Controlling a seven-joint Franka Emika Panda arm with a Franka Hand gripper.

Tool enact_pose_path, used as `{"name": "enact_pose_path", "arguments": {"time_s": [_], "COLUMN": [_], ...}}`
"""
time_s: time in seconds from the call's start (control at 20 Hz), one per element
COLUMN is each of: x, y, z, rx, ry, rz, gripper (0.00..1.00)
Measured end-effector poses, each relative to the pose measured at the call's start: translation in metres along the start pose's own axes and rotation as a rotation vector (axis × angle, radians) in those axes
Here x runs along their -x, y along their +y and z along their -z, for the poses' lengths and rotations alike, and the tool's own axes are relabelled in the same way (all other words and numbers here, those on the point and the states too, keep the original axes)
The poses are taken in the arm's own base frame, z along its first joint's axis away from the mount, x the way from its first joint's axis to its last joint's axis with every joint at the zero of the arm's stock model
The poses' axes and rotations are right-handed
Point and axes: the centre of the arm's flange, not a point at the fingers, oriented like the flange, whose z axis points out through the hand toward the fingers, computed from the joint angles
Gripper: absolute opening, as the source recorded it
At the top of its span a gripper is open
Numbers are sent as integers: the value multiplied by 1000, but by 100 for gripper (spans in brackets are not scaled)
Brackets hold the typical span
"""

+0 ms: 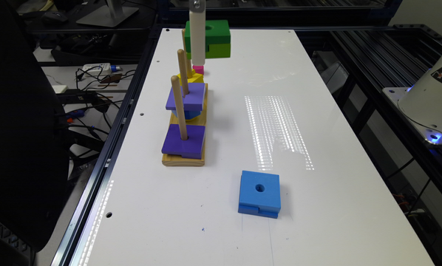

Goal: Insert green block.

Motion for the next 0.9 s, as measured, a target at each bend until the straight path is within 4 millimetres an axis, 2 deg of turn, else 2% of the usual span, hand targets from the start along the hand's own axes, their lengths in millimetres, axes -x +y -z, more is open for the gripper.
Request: {"name": "enact_pose_path", "arguments": {"time_s": [0.35, 0.9], "x": [-1, -1], "y": [-6, -7], "z": [-7, -8], "rx": [1, 1], "ry": [-3, -3], "rz": [0, 1], "gripper": [0, 0]}}
